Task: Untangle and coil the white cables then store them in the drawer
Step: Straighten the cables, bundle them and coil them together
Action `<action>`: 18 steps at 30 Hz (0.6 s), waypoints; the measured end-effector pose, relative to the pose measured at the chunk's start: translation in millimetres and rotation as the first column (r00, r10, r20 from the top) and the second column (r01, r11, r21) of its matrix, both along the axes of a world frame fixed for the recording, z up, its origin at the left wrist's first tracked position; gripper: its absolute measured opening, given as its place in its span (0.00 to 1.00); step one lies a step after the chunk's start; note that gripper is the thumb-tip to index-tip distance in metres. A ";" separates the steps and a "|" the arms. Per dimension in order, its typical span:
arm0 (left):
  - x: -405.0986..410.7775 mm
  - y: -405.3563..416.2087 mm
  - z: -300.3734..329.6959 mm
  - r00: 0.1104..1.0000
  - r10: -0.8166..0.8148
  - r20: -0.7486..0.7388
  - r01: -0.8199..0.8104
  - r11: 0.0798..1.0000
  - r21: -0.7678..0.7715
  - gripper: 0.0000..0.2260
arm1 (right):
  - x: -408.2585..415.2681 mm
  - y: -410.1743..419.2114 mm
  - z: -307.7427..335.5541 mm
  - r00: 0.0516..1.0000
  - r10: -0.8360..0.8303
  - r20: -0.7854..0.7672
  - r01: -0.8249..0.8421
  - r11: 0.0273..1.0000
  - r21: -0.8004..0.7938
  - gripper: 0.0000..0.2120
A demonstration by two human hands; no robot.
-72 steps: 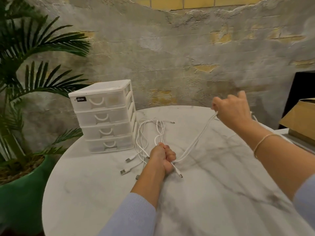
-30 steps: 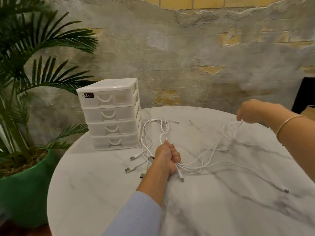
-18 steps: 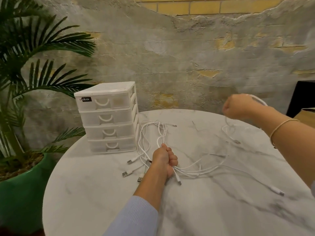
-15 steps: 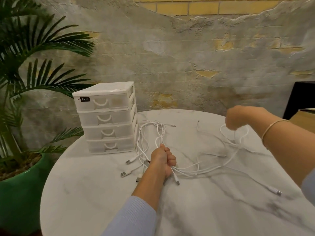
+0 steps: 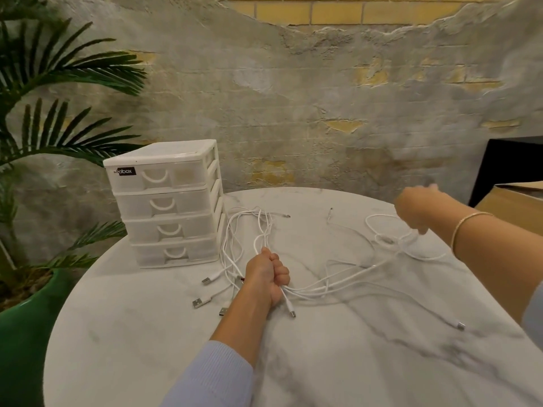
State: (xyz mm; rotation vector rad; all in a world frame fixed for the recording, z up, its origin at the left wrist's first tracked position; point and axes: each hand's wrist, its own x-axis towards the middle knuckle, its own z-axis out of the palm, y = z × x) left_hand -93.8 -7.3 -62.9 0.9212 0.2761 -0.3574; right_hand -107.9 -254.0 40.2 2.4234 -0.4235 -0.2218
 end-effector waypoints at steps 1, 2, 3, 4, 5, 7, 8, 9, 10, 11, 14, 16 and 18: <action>-0.4 0.1 0.1 1.000 0.000 -0.003 0.000 1.000 0.000 0.21 | -2.7 -0.8 5.8 0.996 0.004 0.087 0.001 0.998 -0.066 0.17; -0.8 0.3 0.0 1.000 0.002 -0.005 -0.002 1.000 0.001 0.21 | -5.6 -3.3 12.1 0.982 0.032 0.184 -0.004 0.989 -0.150 0.16; -0.9 0.4 0.2 1.000 0.004 -0.006 -0.004 1.000 0.003 0.21 | -7.4 -9.1 18.5 0.956 0.054 0.289 0.007 0.978 -0.209 0.15; -0.7 0.6 0.0 1.000 0.004 -0.005 -0.004 1.000 0.004 0.21 | -10.3 -14.7 24.2 0.921 0.050 0.386 0.039 0.975 -0.218 0.15; -0.7 0.9 -0.3 1.000 0.002 -0.004 -0.002 1.000 0.003 0.21 | -12.6 -21.1 29.3 0.884 0.019 0.468 0.080 0.979 -0.190 0.15; 0.5 0.6 -1.2 1.000 -0.001 -0.003 0.001 1.000 0.004 0.21 | -13.1 -36.5 40.1 0.791 -0.085 0.606 0.139 0.989 -0.043 0.13; 1.2 0.5 -1.9 1.000 0.000 -0.003 0.000 1.000 0.008 0.21 | -11.9 -43.8 45.3 0.727 -0.143 0.672 0.148 0.988 0.050 0.12; 1.4 0.5 -2.5 1.000 0.001 -0.002 -0.001 1.000 0.010 0.21 | -10.0 -50.2 50.2 0.647 -0.212 0.732 0.141 0.977 0.158 0.11; 1.9 0.3 -2.6 1.000 0.003 0.000 -0.003 1.000 0.012 0.21 | -7.4 -54.6 54.7 0.561 -0.274 0.781 0.103 0.959 0.262 0.10; 2.0 0.4 -2.9 1.000 0.004 0.000 -0.004 1.000 0.013 0.21 | -4.5 -56.5 58.5 0.472 -0.329 0.818 0.044 0.936 0.350 0.11; 1.5 -0.1 -2.6 1.000 0.004 -0.001 -0.004 1.000 0.011 0.21 | -6.7 -43.8 73.6 0.282 -0.521 0.806 -0.163 0.801 0.575 0.15; 1.1 -0.4 -1.8 1.000 0.004 -0.003 -0.004 1.000 0.011 0.21 | -4.1 -36.8 82.3 0.286 -0.612 0.737 -0.279 0.683 0.675 0.20; 0.6 -0.4 -1.0 1.000 0.001 0.001 -0.001 1.000 0.019 0.21 | 2.1 -34.7 84.1 0.381 -0.597 0.705 -0.374 0.598 0.709 0.21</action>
